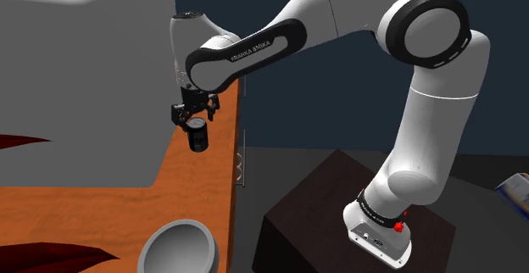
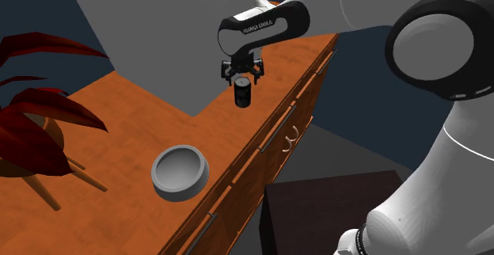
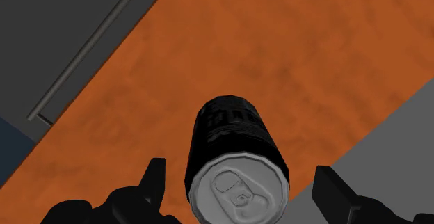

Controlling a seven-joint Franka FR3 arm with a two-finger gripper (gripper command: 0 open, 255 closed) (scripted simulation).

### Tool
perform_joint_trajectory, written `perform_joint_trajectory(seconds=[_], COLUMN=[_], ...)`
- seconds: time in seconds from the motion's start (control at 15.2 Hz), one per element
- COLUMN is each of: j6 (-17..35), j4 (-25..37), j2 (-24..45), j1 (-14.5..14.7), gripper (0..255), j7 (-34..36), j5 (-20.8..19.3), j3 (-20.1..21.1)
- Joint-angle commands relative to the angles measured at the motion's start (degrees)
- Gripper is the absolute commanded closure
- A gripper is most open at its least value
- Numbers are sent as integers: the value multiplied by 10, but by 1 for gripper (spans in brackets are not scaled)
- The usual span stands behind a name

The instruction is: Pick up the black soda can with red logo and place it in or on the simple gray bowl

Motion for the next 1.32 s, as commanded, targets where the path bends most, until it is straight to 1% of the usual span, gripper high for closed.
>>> perform_joint_trajectory(seconds=[0.0, 0.13, 0.59, 0.66, 1.25], j6=[16, 26, 26, 26, 26], j4=[-8, -13, -13, -13, -13], j2=[8, 14, 14, 14, 14], j1=[2, 2, 2, 2, 2], gripper=[0, 0, 0, 255, 255], j7=[4, 6, 6, 6, 6], j5=[-5, -8, -8, -8, -8], j3=[-2, -3, -3, -3, -3])
